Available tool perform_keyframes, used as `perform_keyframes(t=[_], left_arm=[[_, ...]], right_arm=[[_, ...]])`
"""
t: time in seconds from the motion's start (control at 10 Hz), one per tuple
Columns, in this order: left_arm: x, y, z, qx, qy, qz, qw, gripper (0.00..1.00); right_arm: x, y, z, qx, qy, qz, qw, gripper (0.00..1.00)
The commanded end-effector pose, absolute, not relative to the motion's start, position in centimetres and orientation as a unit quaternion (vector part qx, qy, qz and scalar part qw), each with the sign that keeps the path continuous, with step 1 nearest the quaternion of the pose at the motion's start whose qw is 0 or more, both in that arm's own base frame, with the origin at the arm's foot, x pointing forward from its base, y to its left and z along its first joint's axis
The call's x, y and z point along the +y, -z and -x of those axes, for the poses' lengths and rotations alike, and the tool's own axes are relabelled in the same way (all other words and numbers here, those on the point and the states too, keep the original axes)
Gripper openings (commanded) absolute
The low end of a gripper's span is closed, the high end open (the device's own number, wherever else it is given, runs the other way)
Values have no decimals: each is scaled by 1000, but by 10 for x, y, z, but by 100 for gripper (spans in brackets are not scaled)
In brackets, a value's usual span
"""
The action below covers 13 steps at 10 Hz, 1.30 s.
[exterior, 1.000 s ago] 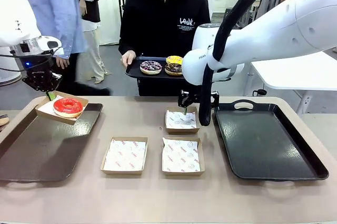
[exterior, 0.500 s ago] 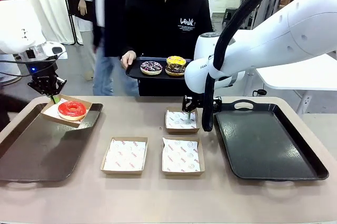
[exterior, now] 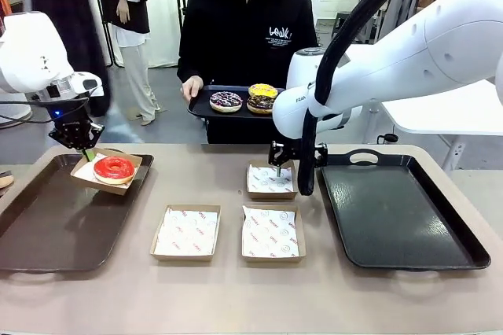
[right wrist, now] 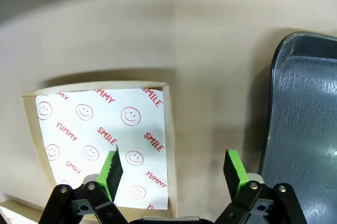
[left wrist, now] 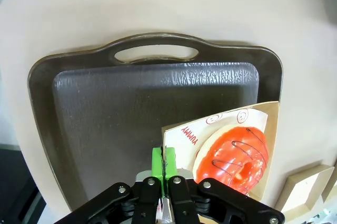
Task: Individually package the donuts and arrange them on the tray.
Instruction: Place the picked Paper togo box on the Handle tray while simultaneously picking up another Paper togo box from the table with the other hand.
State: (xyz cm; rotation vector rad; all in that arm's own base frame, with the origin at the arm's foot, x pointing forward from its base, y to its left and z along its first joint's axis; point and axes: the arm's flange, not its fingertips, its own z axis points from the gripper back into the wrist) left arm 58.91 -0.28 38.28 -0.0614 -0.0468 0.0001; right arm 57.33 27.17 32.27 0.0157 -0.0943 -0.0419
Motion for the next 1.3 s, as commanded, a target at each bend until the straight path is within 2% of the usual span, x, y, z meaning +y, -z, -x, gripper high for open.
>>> perform_keyframes(t=[0.0,0.4,1.2], left_arm=[[-1,-381,-598,-30,-19,44,998,1],[-2,-367,-609,-43,-27,53,997,1],[-9,-358,-621,-40,34,15,999,1]], right_arm=[[277,-322,-577,-53,35,-12,998,100],[277,-320,-576,-50,35,-12,998,100],[276,-316,-577,-44,35,-13,998,100]])
